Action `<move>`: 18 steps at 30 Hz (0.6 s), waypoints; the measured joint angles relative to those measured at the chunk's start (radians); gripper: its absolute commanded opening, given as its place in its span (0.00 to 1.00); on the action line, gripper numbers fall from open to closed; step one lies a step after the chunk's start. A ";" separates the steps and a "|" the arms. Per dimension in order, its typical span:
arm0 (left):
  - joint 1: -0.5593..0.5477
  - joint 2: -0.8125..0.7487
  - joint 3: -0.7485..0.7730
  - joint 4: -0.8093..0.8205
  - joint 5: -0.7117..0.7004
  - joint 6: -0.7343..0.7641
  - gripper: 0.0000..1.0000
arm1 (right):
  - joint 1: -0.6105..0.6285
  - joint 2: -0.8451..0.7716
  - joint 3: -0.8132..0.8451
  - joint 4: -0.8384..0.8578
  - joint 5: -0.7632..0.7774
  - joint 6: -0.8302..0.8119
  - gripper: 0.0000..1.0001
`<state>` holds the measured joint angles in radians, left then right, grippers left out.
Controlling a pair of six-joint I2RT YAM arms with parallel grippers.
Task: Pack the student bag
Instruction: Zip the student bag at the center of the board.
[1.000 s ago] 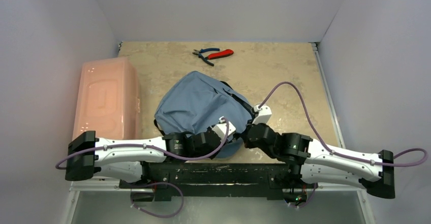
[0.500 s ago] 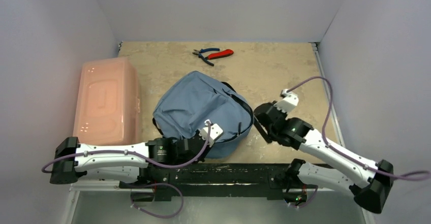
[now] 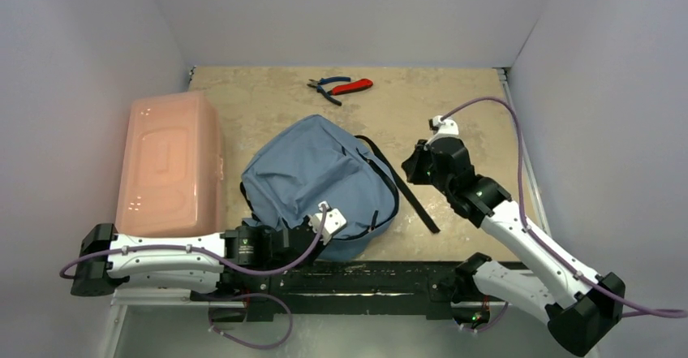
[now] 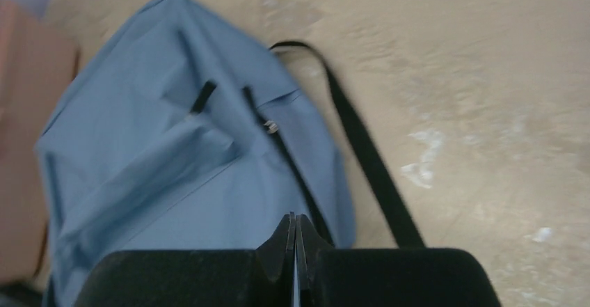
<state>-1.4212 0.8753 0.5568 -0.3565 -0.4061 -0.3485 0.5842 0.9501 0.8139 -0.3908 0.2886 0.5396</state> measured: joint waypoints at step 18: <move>0.000 0.079 0.000 0.042 0.028 -0.008 0.00 | 0.230 0.085 -0.153 -0.010 -0.393 0.260 0.50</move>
<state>-1.4216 0.9546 0.5568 -0.3145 -0.3782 -0.3561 0.8143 1.0355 0.6609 -0.4011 -0.1047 0.7998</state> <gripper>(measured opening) 0.031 0.546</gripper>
